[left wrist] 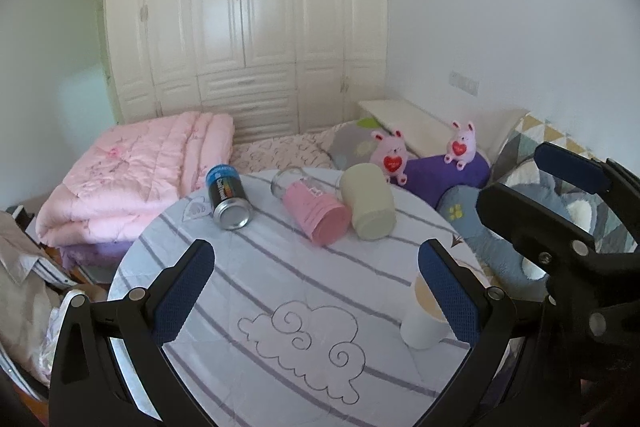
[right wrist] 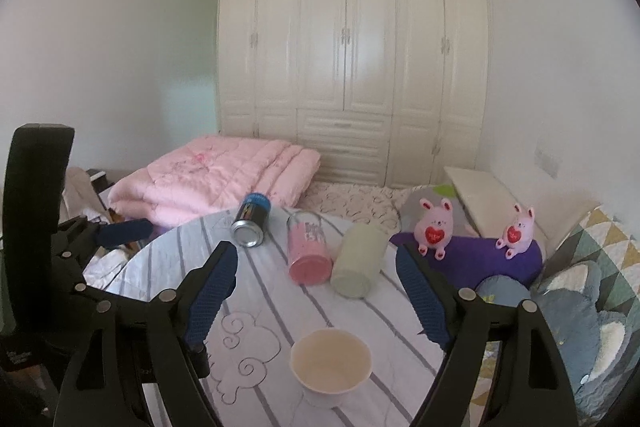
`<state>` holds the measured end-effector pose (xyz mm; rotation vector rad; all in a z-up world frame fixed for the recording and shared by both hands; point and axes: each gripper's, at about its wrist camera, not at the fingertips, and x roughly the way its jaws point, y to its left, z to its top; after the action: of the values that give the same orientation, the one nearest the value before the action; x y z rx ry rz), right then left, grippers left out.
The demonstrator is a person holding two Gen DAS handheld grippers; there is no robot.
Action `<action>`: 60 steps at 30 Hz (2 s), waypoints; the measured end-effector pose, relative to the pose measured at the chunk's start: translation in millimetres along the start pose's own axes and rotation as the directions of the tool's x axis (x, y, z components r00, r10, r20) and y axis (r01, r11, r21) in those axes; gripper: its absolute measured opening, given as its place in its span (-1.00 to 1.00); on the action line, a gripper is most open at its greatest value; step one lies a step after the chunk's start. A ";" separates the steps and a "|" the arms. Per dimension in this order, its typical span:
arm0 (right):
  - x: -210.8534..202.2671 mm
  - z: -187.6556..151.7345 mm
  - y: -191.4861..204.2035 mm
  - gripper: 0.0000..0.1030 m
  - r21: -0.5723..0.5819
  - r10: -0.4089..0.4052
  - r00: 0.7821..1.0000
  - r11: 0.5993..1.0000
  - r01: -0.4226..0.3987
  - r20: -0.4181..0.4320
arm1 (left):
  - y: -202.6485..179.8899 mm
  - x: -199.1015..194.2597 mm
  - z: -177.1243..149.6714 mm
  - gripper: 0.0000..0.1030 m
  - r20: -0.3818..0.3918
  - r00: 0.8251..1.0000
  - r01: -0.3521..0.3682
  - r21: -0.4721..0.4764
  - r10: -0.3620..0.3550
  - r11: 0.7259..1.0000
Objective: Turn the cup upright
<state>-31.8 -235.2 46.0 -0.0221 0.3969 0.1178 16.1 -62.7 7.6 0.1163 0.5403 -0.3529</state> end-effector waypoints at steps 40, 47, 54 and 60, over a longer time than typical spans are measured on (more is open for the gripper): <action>-7.2 -18.5 9.2 0.61 -0.026 -0.083 0.979 0.996 0.089 0.188 | -5.9 -8.2 -11.7 1.00 0.138 0.989 -0.052 0.006 0.050 0.999; -8.8 -17.1 8.8 0.61 -0.027 -0.082 0.980 0.996 0.088 0.182 | -6.4 -8.3 -12.1 1.00 0.147 0.987 -0.066 0.006 0.064 0.998; -10.3 -14.7 8.6 0.61 -0.023 -0.077 0.981 0.996 0.082 0.179 | -4.6 -8.6 -12.3 1.00 0.165 0.983 -0.081 -0.004 0.081 0.997; -9.3 -14.2 7.7 0.61 -0.026 -0.077 0.982 0.996 0.083 0.171 | -4.7 -7.3 -12.7 1.00 0.150 0.986 -0.077 -0.004 0.077 0.997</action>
<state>-46.7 -229.3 36.5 -0.0600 0.2233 0.0462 2.5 -62.4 0.5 0.1109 0.3855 -0.2842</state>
